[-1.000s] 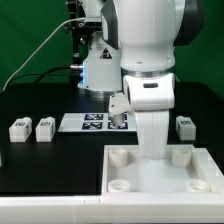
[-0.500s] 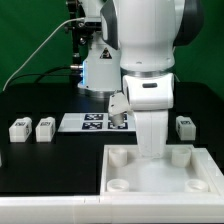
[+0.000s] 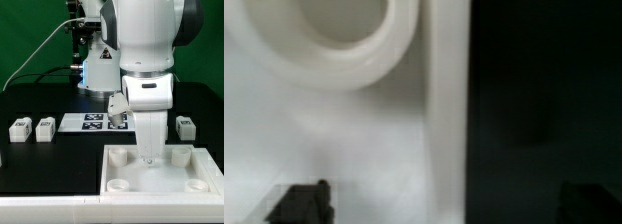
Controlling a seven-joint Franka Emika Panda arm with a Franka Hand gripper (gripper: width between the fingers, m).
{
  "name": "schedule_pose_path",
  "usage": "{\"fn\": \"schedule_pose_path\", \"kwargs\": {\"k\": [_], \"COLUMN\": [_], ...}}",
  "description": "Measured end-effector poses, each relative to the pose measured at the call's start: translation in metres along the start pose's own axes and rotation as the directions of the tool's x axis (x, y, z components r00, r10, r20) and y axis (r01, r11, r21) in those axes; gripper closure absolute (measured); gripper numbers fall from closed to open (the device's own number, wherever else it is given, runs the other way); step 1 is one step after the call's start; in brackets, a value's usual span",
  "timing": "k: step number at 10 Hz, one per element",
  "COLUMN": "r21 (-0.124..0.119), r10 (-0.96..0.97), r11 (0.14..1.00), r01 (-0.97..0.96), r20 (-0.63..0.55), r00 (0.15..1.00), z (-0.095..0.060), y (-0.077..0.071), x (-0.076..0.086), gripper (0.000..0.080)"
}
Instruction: Assemble one leg
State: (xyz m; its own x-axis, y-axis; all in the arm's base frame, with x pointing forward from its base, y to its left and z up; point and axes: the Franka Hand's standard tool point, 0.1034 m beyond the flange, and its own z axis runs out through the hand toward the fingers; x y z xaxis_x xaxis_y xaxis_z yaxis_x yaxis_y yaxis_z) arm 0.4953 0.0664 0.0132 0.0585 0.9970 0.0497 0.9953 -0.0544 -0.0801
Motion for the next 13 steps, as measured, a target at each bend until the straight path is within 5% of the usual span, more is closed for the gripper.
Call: {"fn": "schedule_pose_path", "kwargs": {"k": [6,8,10,13], "r21": [0.000,-0.026,-0.046,-0.055], "r10": [0.001,0.097,0.166,0.539], "r11": [1.000,0.995,0.985,0.840], "r01": [-0.001,-0.097,-0.166,-0.540], "r20": [0.000,0.002,-0.002,-0.030], "r00": [1.000,0.995,0.986,0.841], "z": [0.000,-0.020,-0.035,-0.045], "y": [0.000,0.004,-0.002,-0.007], "x": [-0.001,0.003,0.019,0.052], "gripper": [0.0151,0.0151,0.0151,0.0151]}}
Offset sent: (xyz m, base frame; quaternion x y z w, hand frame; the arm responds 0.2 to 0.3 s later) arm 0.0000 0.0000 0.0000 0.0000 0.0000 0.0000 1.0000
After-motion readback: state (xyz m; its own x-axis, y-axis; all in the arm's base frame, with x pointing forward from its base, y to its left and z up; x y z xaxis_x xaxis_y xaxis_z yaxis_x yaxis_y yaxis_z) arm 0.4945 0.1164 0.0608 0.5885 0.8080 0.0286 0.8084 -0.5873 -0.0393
